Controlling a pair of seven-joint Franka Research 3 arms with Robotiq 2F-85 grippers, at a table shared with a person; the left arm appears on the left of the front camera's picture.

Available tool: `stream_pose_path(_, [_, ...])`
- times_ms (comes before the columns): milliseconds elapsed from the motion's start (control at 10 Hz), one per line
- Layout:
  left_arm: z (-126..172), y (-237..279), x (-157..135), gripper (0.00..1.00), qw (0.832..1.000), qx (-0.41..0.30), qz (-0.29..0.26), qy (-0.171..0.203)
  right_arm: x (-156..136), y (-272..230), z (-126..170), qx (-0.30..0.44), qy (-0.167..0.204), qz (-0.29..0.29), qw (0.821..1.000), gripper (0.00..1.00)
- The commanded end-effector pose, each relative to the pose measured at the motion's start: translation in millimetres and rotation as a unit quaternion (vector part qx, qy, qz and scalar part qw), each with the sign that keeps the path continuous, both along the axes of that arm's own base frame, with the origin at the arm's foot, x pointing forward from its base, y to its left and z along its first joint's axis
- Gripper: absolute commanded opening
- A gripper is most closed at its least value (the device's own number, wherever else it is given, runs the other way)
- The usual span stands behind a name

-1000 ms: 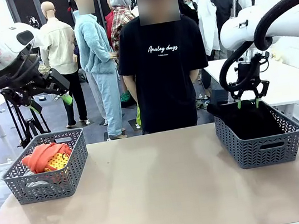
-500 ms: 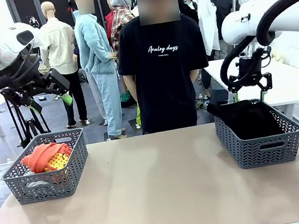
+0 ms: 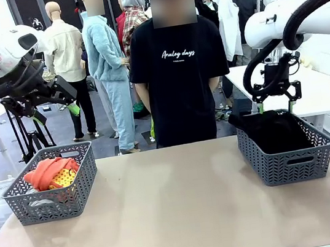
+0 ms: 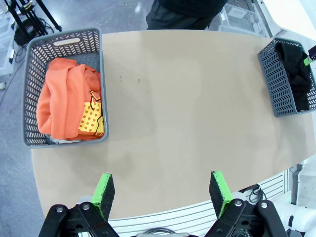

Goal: Sort the tops and bottoms.
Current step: Sort the clothes according to human instructions.

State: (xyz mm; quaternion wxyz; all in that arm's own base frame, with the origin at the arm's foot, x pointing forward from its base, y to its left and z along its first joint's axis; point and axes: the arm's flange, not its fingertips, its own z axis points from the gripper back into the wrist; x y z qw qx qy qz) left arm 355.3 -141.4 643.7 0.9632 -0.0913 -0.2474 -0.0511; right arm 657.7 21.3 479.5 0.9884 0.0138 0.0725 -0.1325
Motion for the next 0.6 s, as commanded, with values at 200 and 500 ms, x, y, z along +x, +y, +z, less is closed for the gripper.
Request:
stream_pose_path(200, [0.5, 2.9, -0.5, 1.0, 1.0, -0.002, -0.003, 0.0, 1.5, 0.2, 0.2, 0.0, -0.007, 0.0, 1.0, 1.0])
stream_pose_path(500, [0.5, 2.9, -0.5, 1.0, 1.0, -0.002, -0.003, 0.0, 1.5, 0.2, 0.2, 0.0, -0.007, 0.0, 1.0, 1.0])
